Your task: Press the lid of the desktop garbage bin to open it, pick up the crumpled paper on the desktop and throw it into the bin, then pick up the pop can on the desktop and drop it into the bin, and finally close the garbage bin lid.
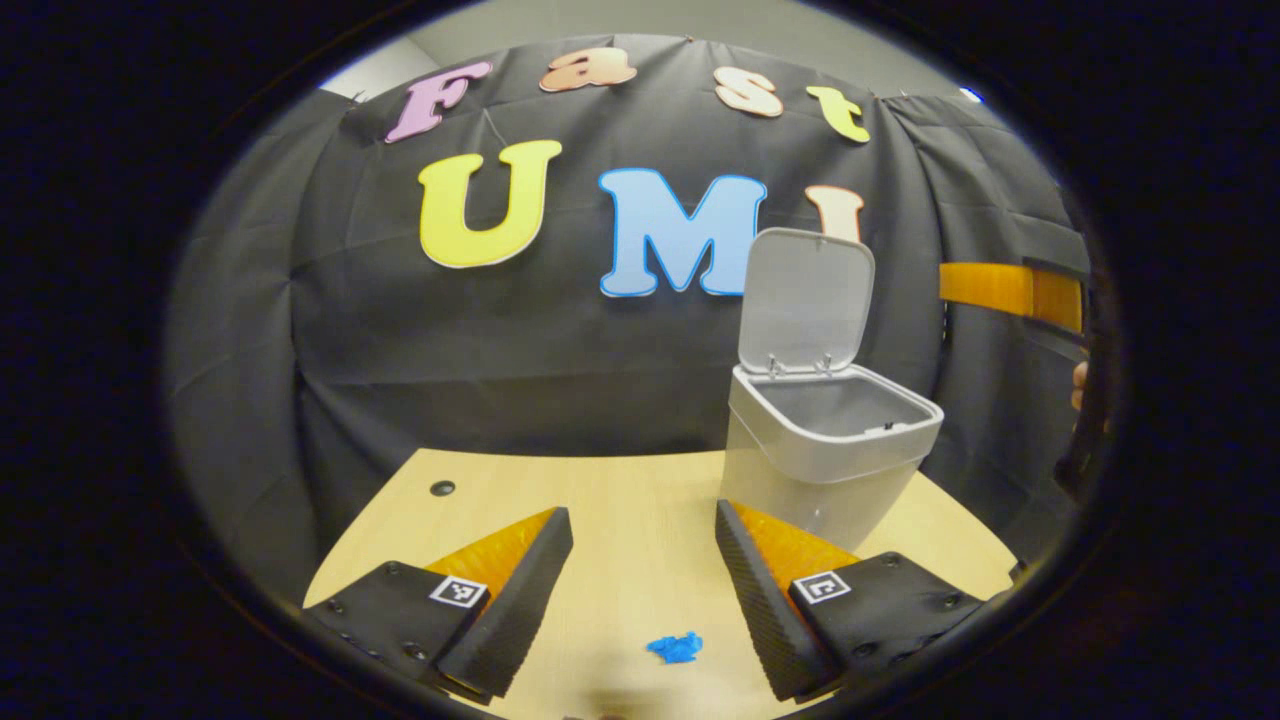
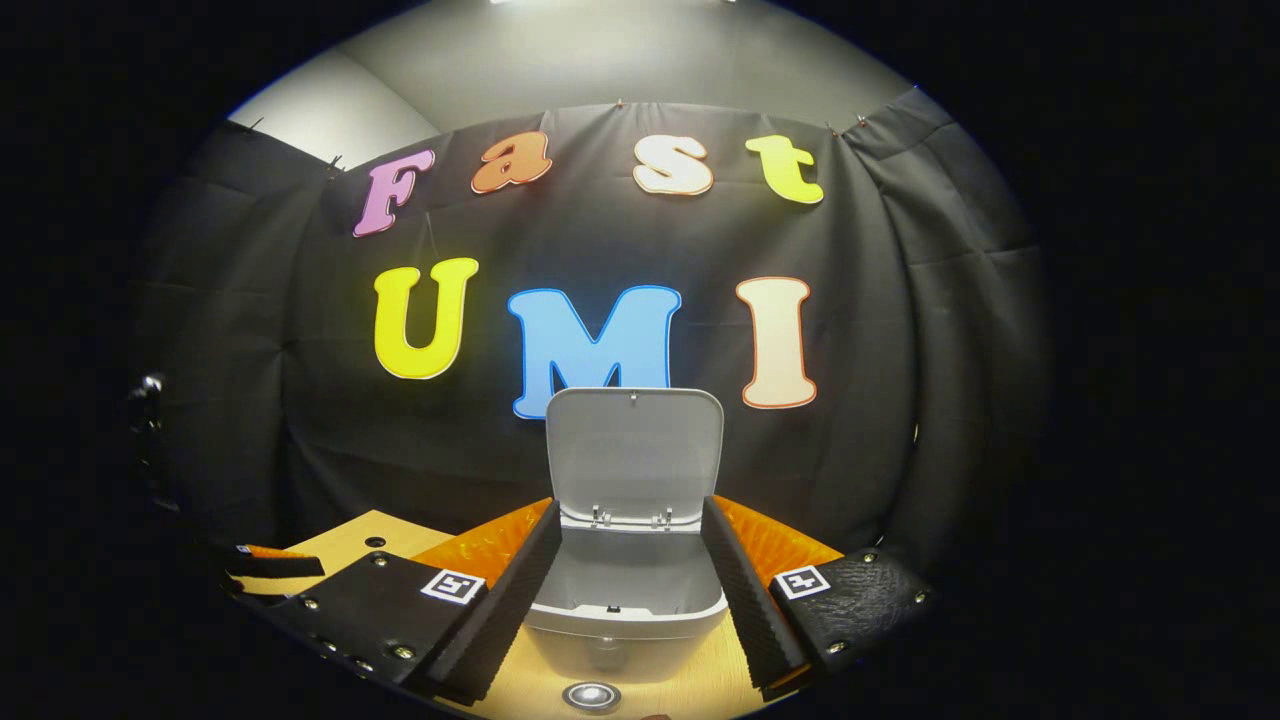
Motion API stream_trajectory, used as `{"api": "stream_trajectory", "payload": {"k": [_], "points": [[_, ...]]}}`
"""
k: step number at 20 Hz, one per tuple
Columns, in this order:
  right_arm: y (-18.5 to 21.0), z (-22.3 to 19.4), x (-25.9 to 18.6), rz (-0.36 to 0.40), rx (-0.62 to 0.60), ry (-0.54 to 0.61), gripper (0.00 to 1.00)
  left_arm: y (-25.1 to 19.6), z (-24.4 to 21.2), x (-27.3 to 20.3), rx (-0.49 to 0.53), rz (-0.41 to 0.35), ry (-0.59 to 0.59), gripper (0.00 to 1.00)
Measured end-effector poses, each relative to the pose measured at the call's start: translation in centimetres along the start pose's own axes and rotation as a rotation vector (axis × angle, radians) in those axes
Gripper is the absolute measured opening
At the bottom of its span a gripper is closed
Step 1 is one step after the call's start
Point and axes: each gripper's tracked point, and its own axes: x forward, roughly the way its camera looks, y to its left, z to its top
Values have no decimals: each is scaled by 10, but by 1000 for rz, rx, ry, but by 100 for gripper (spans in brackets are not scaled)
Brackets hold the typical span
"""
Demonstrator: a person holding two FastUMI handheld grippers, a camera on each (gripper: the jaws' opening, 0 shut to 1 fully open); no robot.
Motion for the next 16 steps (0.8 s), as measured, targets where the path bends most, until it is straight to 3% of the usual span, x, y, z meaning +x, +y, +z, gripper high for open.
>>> {"api": "stream_trajectory", "payload": {"k": [16], "points": [[-26,-6,-20,-92,-19,39,90,-16,-158,57,-9,-81,293,96]]}}
